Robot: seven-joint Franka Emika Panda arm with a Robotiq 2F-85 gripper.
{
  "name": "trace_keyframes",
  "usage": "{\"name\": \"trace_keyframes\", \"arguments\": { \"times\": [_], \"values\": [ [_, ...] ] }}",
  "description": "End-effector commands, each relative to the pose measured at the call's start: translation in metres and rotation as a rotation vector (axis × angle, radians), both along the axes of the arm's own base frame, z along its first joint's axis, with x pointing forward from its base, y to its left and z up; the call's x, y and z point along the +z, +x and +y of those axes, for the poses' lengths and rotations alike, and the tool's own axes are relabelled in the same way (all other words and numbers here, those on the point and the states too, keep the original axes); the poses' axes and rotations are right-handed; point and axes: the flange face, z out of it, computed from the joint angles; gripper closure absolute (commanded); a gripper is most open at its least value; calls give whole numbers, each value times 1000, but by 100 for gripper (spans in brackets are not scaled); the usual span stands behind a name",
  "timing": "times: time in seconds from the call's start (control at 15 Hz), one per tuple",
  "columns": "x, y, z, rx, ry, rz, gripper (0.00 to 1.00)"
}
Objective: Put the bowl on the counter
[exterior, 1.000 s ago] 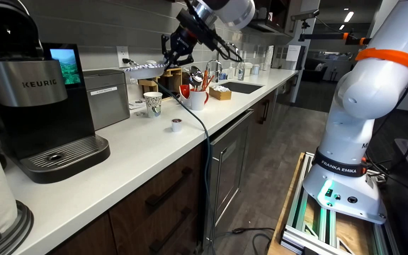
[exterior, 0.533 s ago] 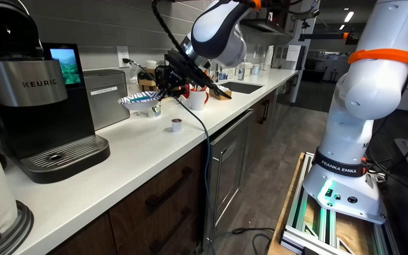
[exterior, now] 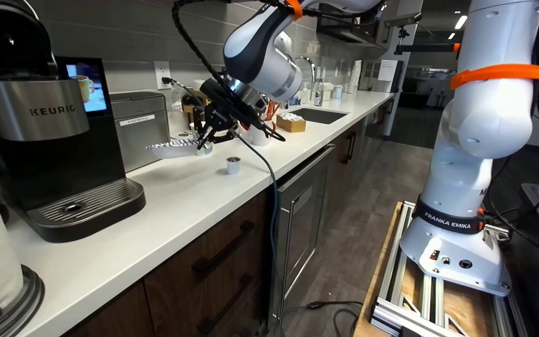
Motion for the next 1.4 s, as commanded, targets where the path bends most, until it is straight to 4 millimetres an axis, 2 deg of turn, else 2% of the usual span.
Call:
{"name": "trace_keyframes", "arguments": {
  "times": [0.0,0.27,0.47,0.73,1.13,1.2,1.33],
  "values": [
    [1,2,1,0,6,2,98],
    [-17,7,-9,-155,-20,-107,98],
    [-30,11,-6,-210,-17,-141,98],
    [-52,8,3,-215,-9,-109,98],
    [-95,3,-5,-288,12,-3,98],
    [-98,3,-4,-296,23,9,73],
    [-98,2,-4,-307,36,20,60]
  ]
}}
